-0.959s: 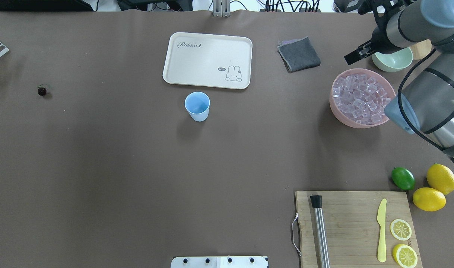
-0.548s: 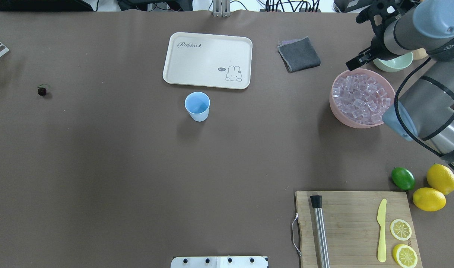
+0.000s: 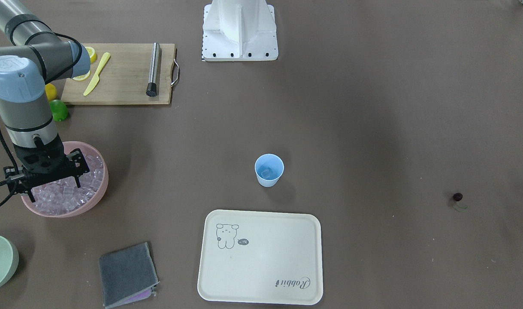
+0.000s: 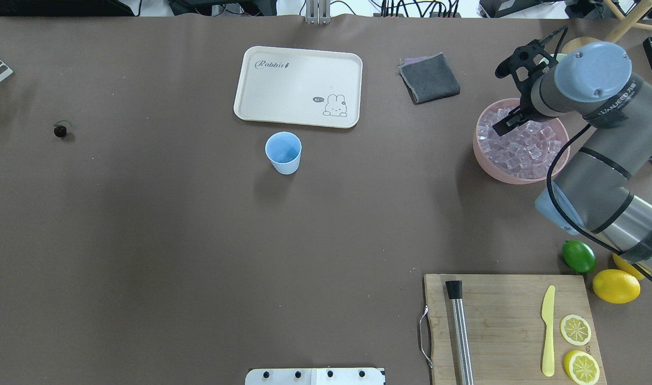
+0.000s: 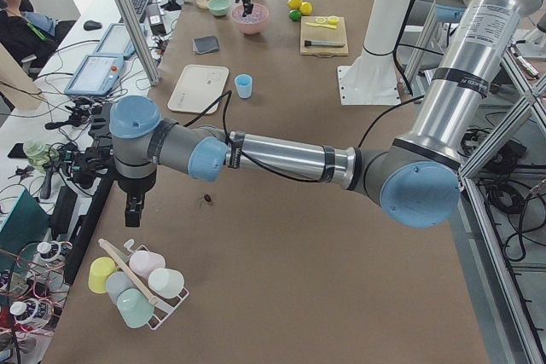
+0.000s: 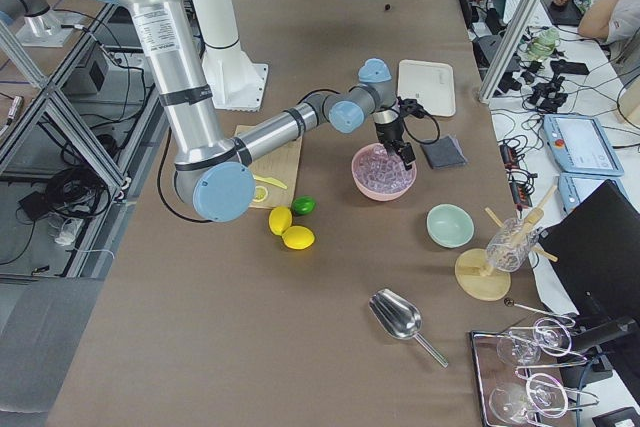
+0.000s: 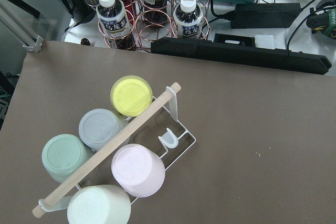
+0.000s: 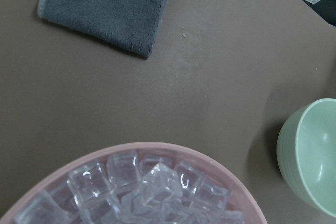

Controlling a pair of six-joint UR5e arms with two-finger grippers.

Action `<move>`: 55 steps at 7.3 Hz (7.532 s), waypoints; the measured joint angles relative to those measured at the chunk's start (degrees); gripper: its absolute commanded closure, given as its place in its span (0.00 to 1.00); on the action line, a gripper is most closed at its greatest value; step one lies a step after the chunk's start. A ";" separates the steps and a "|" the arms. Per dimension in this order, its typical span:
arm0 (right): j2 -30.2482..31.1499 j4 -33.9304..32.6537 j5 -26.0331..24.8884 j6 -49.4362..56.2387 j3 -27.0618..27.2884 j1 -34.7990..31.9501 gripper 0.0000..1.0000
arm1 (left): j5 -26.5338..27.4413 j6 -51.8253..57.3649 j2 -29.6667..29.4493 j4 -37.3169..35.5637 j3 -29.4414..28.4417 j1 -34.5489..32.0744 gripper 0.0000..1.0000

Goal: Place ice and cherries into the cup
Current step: 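Lower the right gripper into the bowl and grasp another ice cube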

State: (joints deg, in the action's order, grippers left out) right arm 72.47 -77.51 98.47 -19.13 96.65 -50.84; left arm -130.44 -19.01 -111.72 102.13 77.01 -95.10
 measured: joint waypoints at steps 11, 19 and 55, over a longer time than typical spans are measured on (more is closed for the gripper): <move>-1.37 0.08 3.88 -5.43 -2.83 0.44 0.55 | 0.01 0.24 0.05 0.32 0.14 0.01 0.02; -1.47 -0.10 9.33 -4.08 -2.34 -2.65 0.20 | -0.07 -0.47 2.40 4.57 0.26 0.09 0.02; -5.29 -0.09 13.91 -4.16 -7.48 -3.56 1.00 | 0.10 -0.33 1.58 4.53 -0.16 0.95 0.02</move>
State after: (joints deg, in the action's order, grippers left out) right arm 67.18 -77.60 112.38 -23.29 89.17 -54.40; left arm -130.34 -19.34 -110.14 106.66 76.86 -94.15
